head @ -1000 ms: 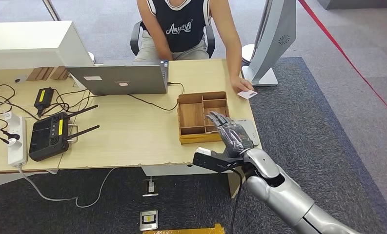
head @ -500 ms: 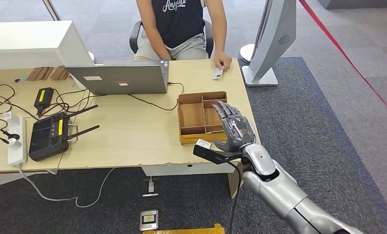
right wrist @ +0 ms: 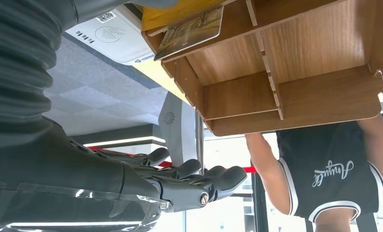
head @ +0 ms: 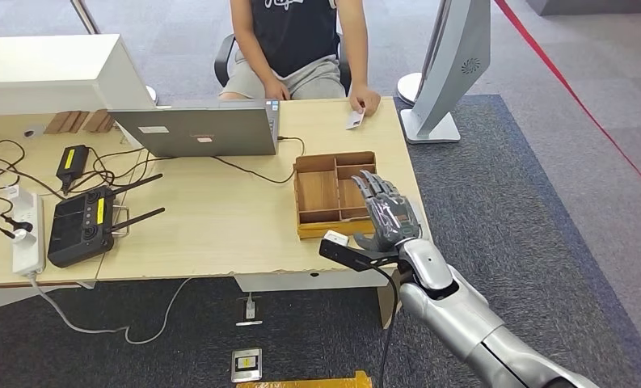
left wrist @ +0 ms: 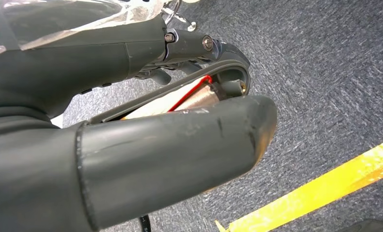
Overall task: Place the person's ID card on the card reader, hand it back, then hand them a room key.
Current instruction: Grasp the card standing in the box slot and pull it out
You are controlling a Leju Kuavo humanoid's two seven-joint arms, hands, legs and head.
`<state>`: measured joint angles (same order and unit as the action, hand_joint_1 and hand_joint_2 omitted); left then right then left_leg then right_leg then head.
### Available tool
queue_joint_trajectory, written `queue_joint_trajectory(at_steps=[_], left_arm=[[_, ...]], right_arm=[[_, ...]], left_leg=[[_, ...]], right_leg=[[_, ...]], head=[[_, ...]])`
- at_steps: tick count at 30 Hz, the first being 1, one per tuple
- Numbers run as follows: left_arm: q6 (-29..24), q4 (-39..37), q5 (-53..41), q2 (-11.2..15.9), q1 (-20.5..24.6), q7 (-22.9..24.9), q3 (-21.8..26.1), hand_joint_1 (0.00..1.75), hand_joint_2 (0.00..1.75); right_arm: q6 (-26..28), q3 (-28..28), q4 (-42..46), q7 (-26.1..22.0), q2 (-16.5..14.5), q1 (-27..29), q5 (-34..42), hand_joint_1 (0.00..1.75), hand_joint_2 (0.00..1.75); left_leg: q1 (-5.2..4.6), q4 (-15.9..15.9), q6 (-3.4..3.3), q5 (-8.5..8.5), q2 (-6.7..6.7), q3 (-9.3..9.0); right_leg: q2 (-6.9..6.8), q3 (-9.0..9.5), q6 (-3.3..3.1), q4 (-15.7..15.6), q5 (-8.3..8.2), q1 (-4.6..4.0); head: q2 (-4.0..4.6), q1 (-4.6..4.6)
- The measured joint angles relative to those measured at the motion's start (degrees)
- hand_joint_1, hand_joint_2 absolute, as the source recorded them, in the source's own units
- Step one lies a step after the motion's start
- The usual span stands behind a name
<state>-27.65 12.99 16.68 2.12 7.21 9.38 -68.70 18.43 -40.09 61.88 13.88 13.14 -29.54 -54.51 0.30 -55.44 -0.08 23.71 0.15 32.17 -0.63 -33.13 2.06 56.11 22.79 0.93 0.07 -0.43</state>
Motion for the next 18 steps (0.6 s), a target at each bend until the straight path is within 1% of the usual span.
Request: queue_joint_trajectory(at_steps=[8, 18], left_arm=[[0.1, 0.0, -0.6, 0.0, 0.1, 0.0, 0.0, 0.00, 0.00], [0.3, 0.1, -1.3, 0.0, 0.3, 0.0, 0.0, 0.00, 0.00]], right_arm=[[0.0, 0.2, -1.4, 0.0, -0.2, -0.3, 0.3, 0.00, 1.75], [-0.3, 0.5, -4.8, -1.6, -0.4, -1.2, 2.2, 0.00, 1.75]], left_leg=[[0.00, 0.0, 0.00, 0.00, 0.00, 0.00], [0.00, 0.0, 0.00, 0.00, 0.00, 0.00]], right_leg=[[0.00, 0.00, 0.00, 0.0, 0.00, 0.00], [0.00, 0.00, 0.00, 0.0, 0.00, 0.00]], head=[[0.00, 0.01], [0.00, -0.01]])
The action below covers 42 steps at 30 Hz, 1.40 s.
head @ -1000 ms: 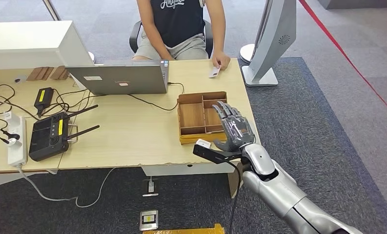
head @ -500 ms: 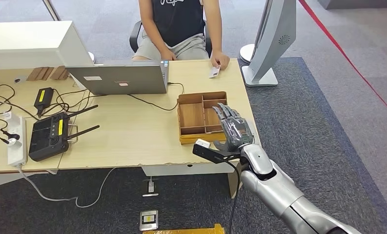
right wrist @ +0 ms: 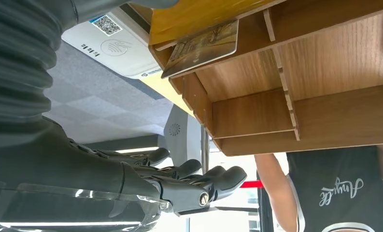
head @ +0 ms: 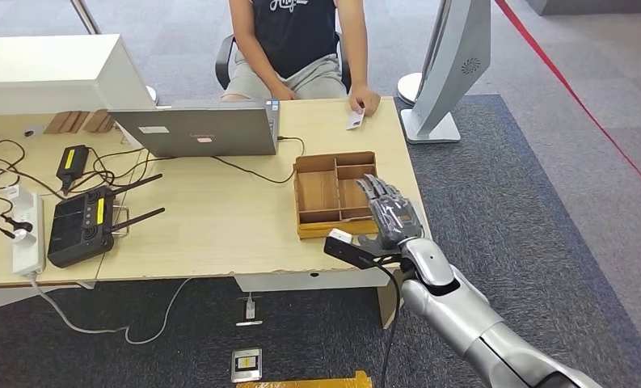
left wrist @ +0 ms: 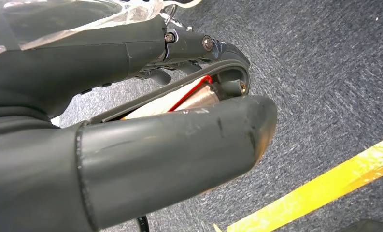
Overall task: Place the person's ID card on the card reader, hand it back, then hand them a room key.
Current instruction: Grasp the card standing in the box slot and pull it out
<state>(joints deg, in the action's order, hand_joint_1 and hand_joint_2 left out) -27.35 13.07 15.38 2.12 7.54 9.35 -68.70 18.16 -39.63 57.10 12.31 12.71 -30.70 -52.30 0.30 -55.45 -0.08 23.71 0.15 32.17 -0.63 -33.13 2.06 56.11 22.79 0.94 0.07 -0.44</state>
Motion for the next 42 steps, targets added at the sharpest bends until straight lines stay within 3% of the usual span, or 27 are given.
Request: queue_joint_trajectory(at_steps=[16, 42], left_arm=[[0.5, 0.0, -1.1, 0.0, 0.5, 0.0, 0.0, 0.00, 0.00], [0.4, 0.0, -1.6, -0.1, 0.5, 0.0, -0.1, 0.00, 0.00]], right_arm=[[1.3, 0.0, -8.1, -1.2, -0.4, -2.5, 1.0, 0.00, 1.75], [1.5, -0.1, -13.4, -2.0, -1.9, -3.9, 2.1, 0.00, 1.75]], left_leg=[[0.00, 0.0, 0.00, 0.00, 0.00, 0.00], [0.00, 0.0, 0.00, 0.00, 0.00, 0.00]], right_leg=[[0.00, 0.00, 0.00, 0.0, 0.00, 0.00], [0.00, 0.00, 0.00, 0.0, 0.00, 0.00]], head=[[0.00, 0.01], [0.00, 0.01]])
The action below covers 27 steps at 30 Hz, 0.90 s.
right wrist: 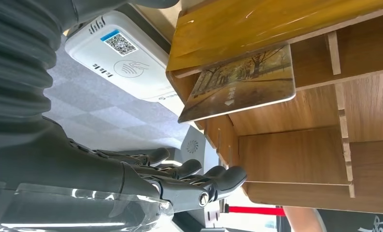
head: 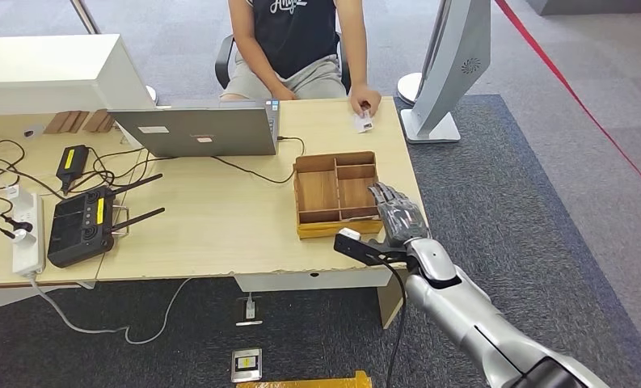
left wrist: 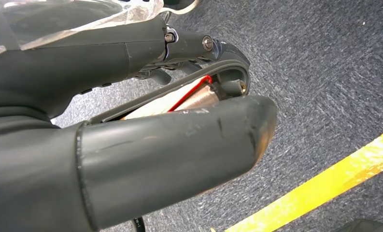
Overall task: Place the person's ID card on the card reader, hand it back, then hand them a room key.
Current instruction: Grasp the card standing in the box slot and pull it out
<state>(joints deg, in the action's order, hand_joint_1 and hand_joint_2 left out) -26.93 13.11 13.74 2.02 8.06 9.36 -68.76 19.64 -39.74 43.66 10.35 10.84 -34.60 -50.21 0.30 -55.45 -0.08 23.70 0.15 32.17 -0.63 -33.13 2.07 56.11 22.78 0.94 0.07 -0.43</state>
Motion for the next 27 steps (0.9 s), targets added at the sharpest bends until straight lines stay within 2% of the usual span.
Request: queue_joint_trajectory(at_steps=[23, 27], left_arm=[[0.0, 0.0, -0.1, -0.1, 0.0, 0.0, 0.0, 0.00, 0.00], [0.0, 0.0, -0.1, -0.1, 0.0, 0.0, 0.0, 0.00, 0.00]], right_arm=[[0.2, -0.2, -1.5, -0.4, -1.7, -0.7, 0.4, 0.02, 1.75], [0.2, -0.2, -1.8, -0.4, -1.7, -0.7, 0.7, 1.70, 1.75]], left_leg=[[0.00, 0.0, 0.00, 0.00, 0.00, 0.00], [0.00, 0.0, 0.00, 0.00, 0.00, 0.00]], right_leg=[[0.00, 0.00, 0.00, 0.0, 0.00, 0.00], [0.00, 0.00, 0.00, 0.0, 0.00, 0.00]], head=[[0.00, 0.00], [0.00, 0.00]])
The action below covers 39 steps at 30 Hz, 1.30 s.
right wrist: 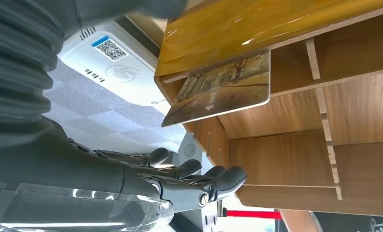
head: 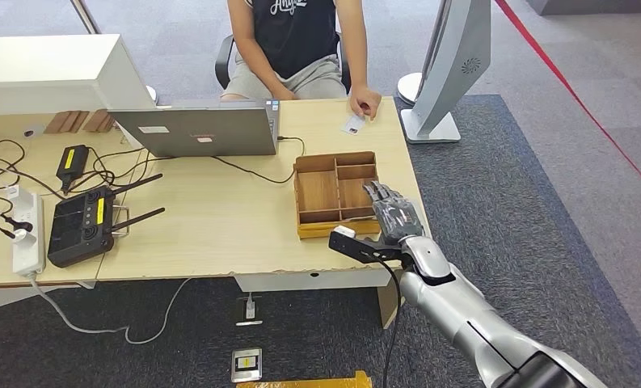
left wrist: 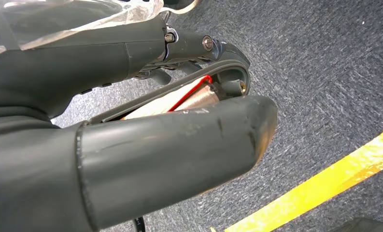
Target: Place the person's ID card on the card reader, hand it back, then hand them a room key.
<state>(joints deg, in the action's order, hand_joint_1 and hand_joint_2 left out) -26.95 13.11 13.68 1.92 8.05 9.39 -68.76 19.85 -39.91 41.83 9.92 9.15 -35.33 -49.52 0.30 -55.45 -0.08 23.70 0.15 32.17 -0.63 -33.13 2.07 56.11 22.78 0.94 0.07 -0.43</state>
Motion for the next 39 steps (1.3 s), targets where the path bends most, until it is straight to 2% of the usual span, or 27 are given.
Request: queue_joint_trajectory(at_steps=[1, 39], left_arm=[[0.0, 0.0, 0.0, 0.0, 0.0, 0.0, 0.0, 0.00, 0.00], [0.0, 0.0, -0.5, 0.0, 0.0, 0.0, 0.0, 0.00, 0.00]], right_arm=[[0.0, 0.0, -0.1, 0.0, 0.0, 0.0, 0.2, 1.75, 1.75], [0.5, 0.0, -2.2, -1.0, -0.6, -0.4, 2.5, 1.75, 1.75]], left_leg=[[0.00, 0.0, 0.00, 0.00, 0.00, 0.00], [0.00, 0.0, 0.00, 0.00, 0.00, -0.02]], right_leg=[[0.00, 0.00, 0.00, 0.0, 0.00, 0.00], [0.00, 0.00, 0.00, 0.0, 0.00, 0.00]], head=[[0.00, 0.00], [0.00, -0.01]])
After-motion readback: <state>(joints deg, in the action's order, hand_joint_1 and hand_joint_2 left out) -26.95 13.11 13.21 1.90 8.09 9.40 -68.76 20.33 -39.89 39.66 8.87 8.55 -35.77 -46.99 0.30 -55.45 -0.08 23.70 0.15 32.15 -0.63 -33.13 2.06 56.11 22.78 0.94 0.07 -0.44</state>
